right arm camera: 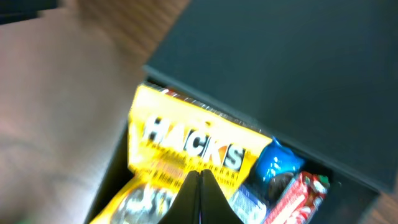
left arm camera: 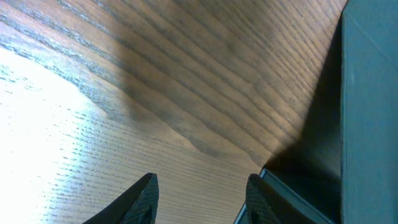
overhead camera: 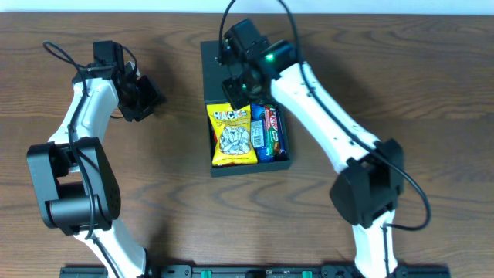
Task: Pack container
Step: 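Move both grippers up to the top edge of the upright lid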
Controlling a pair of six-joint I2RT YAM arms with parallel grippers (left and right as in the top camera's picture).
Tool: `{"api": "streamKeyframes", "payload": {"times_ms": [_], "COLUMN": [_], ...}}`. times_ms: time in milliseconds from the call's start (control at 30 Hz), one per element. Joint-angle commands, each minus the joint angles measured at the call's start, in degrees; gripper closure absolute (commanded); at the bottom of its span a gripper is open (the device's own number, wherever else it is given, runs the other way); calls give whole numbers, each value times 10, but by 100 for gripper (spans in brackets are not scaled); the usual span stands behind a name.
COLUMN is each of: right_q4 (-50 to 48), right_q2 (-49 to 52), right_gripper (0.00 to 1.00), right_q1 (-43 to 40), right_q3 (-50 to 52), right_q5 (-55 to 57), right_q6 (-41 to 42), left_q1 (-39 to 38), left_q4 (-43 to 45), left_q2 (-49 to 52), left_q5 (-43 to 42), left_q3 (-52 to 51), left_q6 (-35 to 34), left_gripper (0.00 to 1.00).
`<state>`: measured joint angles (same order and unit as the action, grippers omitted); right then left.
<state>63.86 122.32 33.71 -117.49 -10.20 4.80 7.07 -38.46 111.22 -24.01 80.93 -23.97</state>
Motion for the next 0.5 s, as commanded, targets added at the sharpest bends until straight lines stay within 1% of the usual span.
{"api": "streamKeyframes", "payload": {"times_ms": [0,100,133,167,200,233,300,400,467], "right_q4": [26,22,8,-12,-23,-37,-52,-47,-48], "right_q2": [-10,-10,-11,-13,-13,-13,-6,10,26], "right_gripper": [99,99,99,99,99,99,99,99,99], "right_q1": [-4,-11,-22,-37,-49,-67,-113,-165,-199], "right_q3": [-1,5,4,4,4,4,6,13,28], "right_q5": [-51,-26,-25,-25,-26,-28,-29,-37,-79], "right_q6": [-63,-56,-42,-20,-5,12,46,62,61], "left_q1": [1,-2,-4,-7,-10,-14,-24,-44,-64], "left_q4": [5,24,34,43,51,61,75,76,76], "left_q2": [-7,-7,-7,-6,-6,-5,0,9,20], "left_q5": [2,-1,-1,-3,-10,-19,-37,-35,-35], "left_q3": [10,10,10,10,10,10,10,10,10], "left_q6": [2,-2,-13,-27,-38,-49,-73,-83,-98], "left_gripper": [53,54,60,78,91,94,94,94,94]}}
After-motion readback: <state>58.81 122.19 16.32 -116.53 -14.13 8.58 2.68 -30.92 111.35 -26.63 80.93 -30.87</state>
